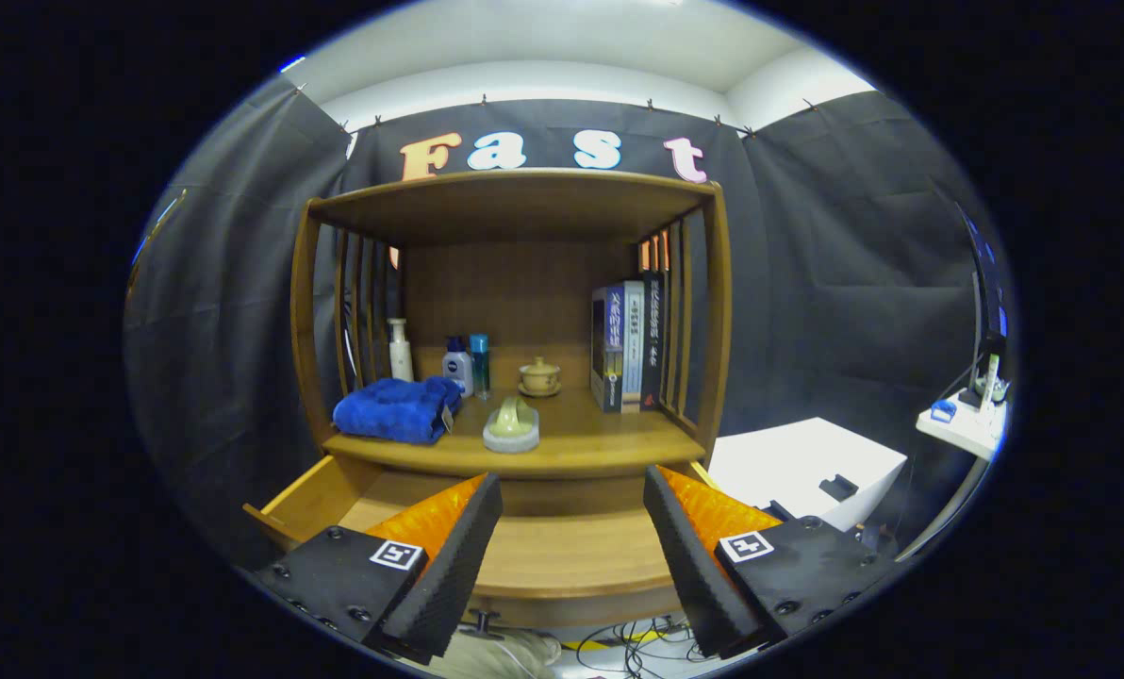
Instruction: Pull open the drawer, take out the items inside it, and place them on the countertop above the cabinet.
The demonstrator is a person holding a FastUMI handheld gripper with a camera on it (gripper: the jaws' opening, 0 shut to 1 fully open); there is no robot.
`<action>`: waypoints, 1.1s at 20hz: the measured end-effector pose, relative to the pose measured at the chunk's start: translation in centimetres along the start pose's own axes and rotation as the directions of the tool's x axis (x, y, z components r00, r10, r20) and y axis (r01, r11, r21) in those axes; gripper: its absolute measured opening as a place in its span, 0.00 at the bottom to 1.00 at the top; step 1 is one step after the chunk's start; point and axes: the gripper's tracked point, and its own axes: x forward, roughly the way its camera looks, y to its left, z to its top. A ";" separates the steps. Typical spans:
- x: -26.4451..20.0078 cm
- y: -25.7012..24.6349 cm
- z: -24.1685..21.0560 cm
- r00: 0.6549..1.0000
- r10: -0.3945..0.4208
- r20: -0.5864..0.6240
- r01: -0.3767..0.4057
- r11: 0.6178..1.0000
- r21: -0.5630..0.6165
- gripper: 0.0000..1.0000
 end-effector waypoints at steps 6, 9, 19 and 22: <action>-1.8 -1.4 -5.6 0.999 0.007 -0.036 -0.004 0.997 0.080 0.99; -2.4 -2.0 -7.7 0.997 0.004 -0.076 0.003 0.995 0.103 0.99; -0.6 -0.8 -10.2 0.990 0.028 -0.139 -0.021 0.999 0.048 0.99; -0.4 -0.9 -9.9 0.993 0.021 -0.120 -0.015 0.999 0.045 0.97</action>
